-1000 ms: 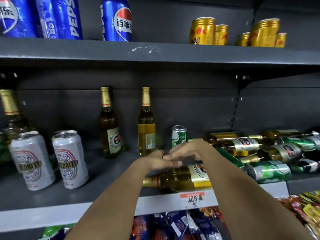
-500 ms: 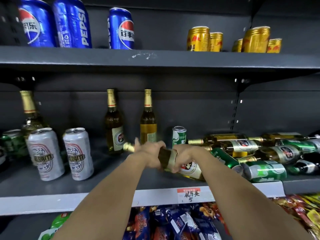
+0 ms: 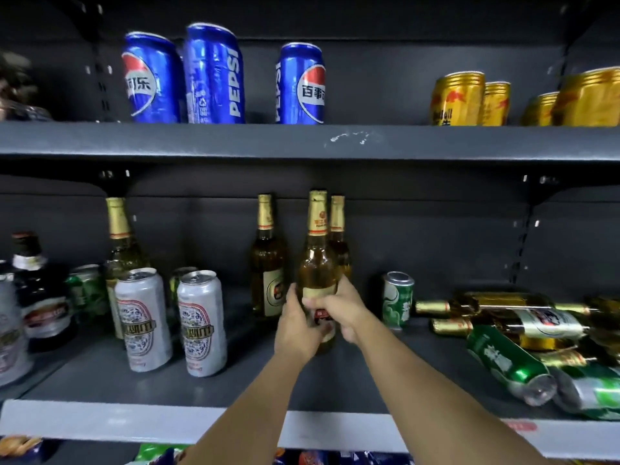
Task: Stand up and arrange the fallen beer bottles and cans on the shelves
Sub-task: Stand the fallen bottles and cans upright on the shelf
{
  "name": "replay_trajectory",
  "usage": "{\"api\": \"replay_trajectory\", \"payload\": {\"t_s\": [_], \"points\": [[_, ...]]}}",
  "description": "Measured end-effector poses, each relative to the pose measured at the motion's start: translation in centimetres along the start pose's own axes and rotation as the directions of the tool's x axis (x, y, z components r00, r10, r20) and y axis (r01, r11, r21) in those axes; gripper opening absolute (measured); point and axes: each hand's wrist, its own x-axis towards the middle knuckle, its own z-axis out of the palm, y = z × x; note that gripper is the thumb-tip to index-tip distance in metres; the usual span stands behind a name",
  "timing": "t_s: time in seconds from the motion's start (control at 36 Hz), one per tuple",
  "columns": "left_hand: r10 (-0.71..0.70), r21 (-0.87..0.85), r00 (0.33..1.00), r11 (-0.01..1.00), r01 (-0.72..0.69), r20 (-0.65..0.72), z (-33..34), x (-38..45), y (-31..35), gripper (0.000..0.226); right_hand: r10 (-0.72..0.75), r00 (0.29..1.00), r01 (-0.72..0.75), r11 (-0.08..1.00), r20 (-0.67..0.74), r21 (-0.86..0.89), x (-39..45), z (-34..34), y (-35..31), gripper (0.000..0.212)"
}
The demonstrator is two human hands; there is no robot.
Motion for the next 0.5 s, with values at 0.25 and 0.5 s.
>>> {"api": "replay_trajectory", "payload": {"t_s": [0.25, 0.5], "points": [[-0.034, 0.115, 0.997, 0.993, 0.042, -0.071, -3.0, 1.9, -2.3, 0.071, 0.018, 1.000, -0.017, 0.998, 0.017, -0.054, 2.2, 3.9, 1.3, 0.067], [-0.044, 0.066, 0.997, 0.997, 0.049, -0.068, -2.6, 1.9, -3.6, 0.081, -0.026, 1.000, 0.028, 0.977, 0.012, -0.213, 2.7, 3.9, 1.7, 0.071]]}}
